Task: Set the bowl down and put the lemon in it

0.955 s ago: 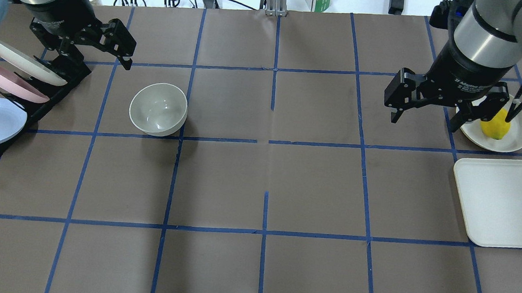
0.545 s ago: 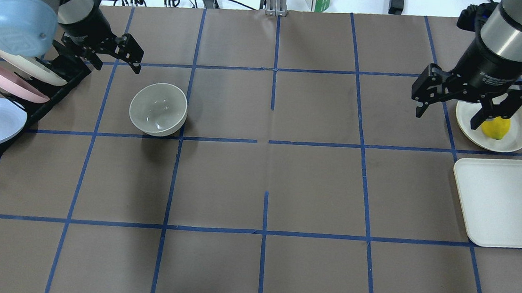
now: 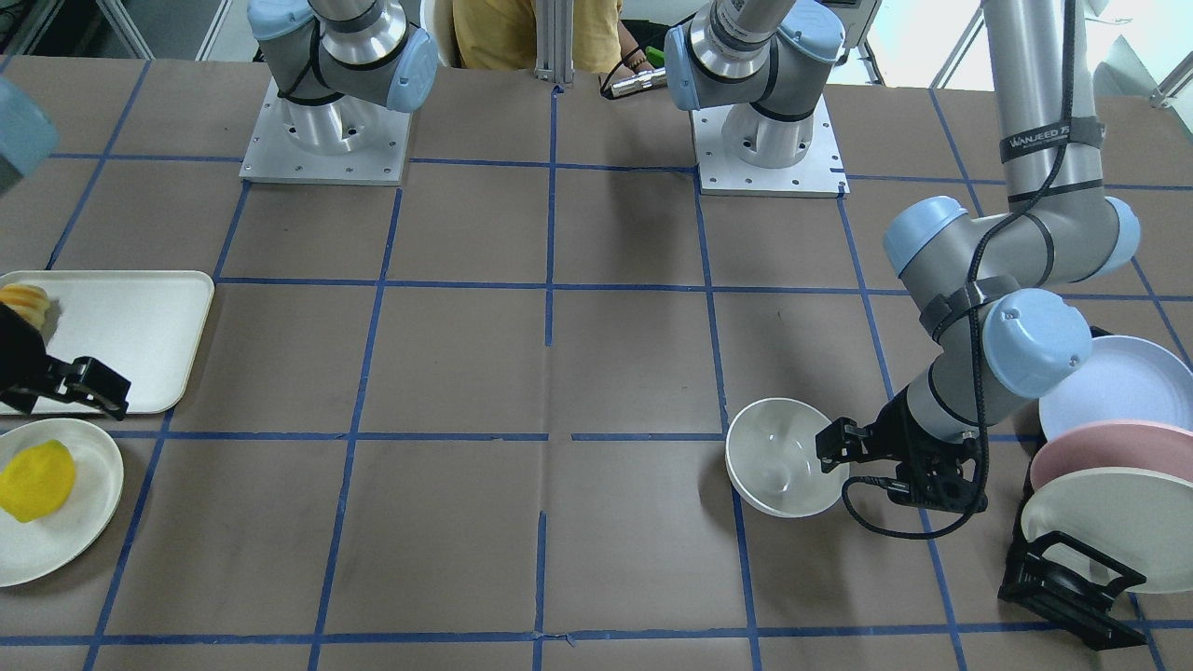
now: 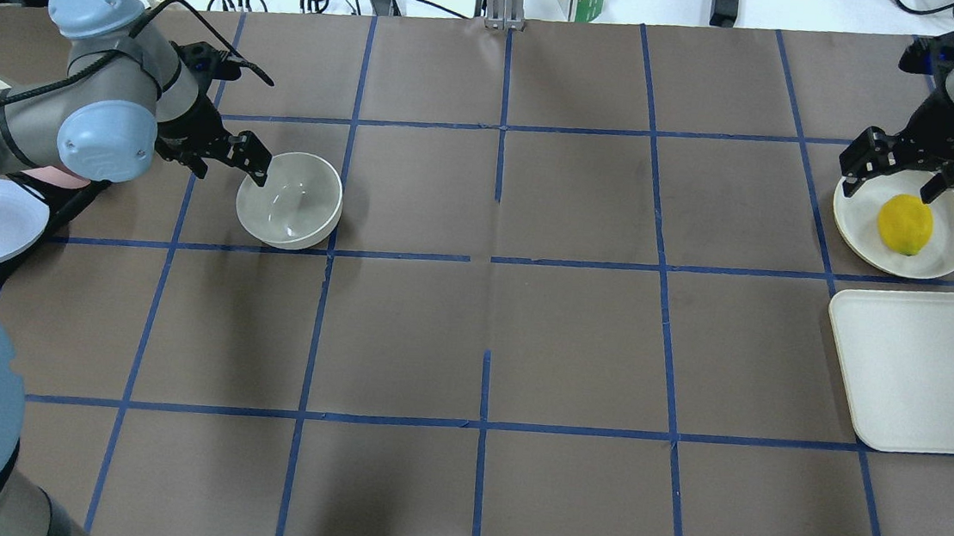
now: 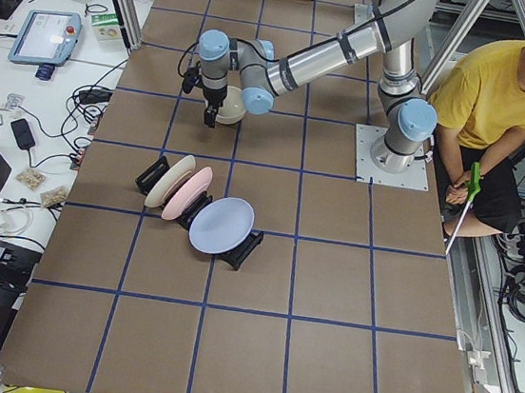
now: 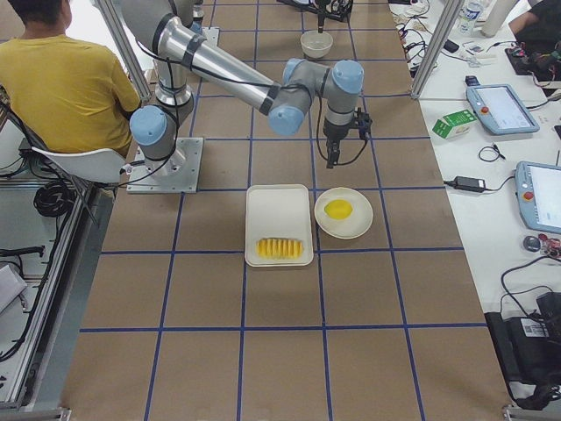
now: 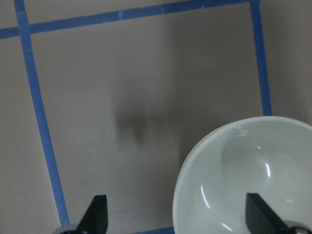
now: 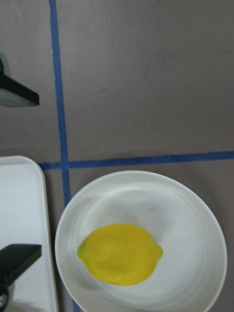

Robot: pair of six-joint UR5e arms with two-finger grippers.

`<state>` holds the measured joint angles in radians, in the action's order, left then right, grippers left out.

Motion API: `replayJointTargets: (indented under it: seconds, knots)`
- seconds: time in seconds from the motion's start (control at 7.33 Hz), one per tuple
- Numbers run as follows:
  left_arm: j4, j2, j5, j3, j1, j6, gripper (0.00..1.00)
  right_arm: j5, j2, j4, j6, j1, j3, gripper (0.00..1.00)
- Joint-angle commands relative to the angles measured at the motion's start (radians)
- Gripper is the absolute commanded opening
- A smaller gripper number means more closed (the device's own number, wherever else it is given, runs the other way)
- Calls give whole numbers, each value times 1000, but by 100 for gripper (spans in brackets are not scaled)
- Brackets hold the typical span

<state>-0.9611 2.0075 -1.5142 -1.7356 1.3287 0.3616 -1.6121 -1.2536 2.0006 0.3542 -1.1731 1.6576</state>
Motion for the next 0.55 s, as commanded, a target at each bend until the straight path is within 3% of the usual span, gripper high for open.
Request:
replayJointTargets:
  seconds: [0.0, 0.14, 0.27, 0.41]
  knots:
    - [24, 23, 9, -24, -9, -12, 58, -26, 81, 130, 72, 21, -2, 100]
    - [24, 25, 56, -31, -8, -13, 55, -82, 120, 183, 74, 27, -2, 100]
    - [22, 28, 77, -35, -8, -10, 38, -107, 153, 223, 75, 38, -2, 100]
    - [15, 27, 77, -36, -8, -10, 6, -108, 166, 228, 77, 43, -4, 100]
